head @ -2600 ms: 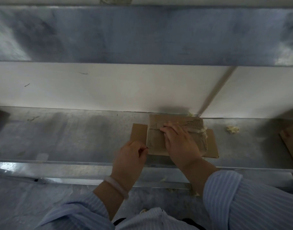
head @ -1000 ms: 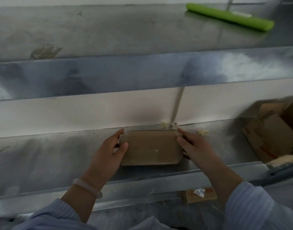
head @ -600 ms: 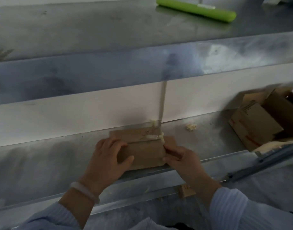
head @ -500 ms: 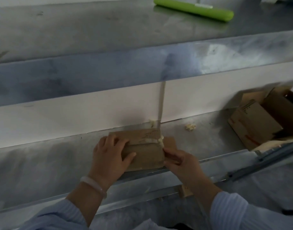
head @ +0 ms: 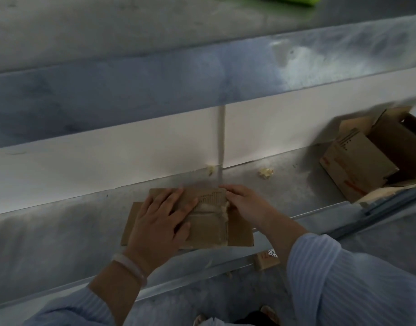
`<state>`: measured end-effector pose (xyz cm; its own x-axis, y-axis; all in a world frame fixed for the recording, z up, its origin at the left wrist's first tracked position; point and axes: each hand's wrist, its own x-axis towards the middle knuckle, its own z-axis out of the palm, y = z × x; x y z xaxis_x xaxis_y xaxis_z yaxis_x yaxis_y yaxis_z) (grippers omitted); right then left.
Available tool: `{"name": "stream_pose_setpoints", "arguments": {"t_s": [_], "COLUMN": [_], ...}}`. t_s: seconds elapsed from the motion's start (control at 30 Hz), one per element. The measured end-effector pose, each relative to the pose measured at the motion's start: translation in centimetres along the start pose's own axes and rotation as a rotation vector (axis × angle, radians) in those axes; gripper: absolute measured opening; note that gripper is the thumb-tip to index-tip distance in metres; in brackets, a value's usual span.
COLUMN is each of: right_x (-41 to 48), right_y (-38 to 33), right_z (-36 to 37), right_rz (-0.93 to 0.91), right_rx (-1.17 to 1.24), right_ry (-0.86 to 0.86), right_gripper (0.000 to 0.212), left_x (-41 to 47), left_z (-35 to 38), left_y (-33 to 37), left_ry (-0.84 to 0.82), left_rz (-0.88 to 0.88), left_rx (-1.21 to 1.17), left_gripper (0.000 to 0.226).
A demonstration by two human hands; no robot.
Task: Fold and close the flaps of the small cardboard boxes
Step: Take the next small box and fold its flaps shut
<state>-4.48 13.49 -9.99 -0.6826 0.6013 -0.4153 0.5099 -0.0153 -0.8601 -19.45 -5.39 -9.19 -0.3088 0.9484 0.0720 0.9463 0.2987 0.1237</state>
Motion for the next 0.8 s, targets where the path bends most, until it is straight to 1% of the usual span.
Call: {"name": "stream_pose_setpoints", "arguments": {"t_s": [0.1, 0.13, 0.37, 0.47, 0.53, 0.57, 0.67, 0.73, 0.77, 0.8], "right_x": [0.3, 0.5, 1.0, 1.3, 1.5, 1.4, 1.3, 1.4, 1.4, 1.5], "right_y": [-0.1, -0.1, -0.9, -1.3, -1.5, -1.5, -1.1, -0.6, -0.4, -0.3], "right_z": [-0.8, -1.1, -2.0, -1.7, -1.9, -2.0, -2.4, -2.4, -2.3, -2.2], "right_rz": [0.027, 0.027, -0.039, -0.052, -0.090, -0.098, -0.055, -0.024, -0.012, -0.001], "right_rx": [0.073, 0.088, 0.034, -0.083, -0.167, -0.163, 0.005, 0.081, 0.104, 0.118], "right_ry": [0.000, -0.012, -0.073, -0.139, -0.139, -0.129, -0.108, -0.123, -0.147, -0.180], "right_gripper": [0.014, 0.013, 0.022, 0.015, 0.016, 0.016, 0.011, 0.006, 0.006, 0.013], "left_x": [-0.2, -0.2, -0.2, -0.1, -0.1, -0.1, -0.2, -0.2, -0.2, -0.2], "left_z": [-0.1, -0.1, -0.2, -0.1, -0.1, -0.1, -0.1, 0.0, 0.0, 0.0], "left_y": [-0.1, -0.2, -0.3, -0.3, -0.4, -0.6, -0.9, -1.0, -1.0, -1.1], "left_ry": [0.004, 0.005, -0.003, 0.001, -0.001, -0.002, 0.003, 0.010, 0.012, 0.011], "left_rz": [0.020, 0.028, 0.051, 0.047, 0.060, 0.071, 0.088, 0.089, 0.095, 0.101], "left_rx": [-0.014, -0.019, -0.026, -0.030, -0.030, -0.034, -0.058, -0.065, -0.066, -0.067], "left_gripper": [0.050, 0.050, 0.051, 0.051, 0.051, 0.051, 0.052, 0.052, 0.052, 0.052]}}
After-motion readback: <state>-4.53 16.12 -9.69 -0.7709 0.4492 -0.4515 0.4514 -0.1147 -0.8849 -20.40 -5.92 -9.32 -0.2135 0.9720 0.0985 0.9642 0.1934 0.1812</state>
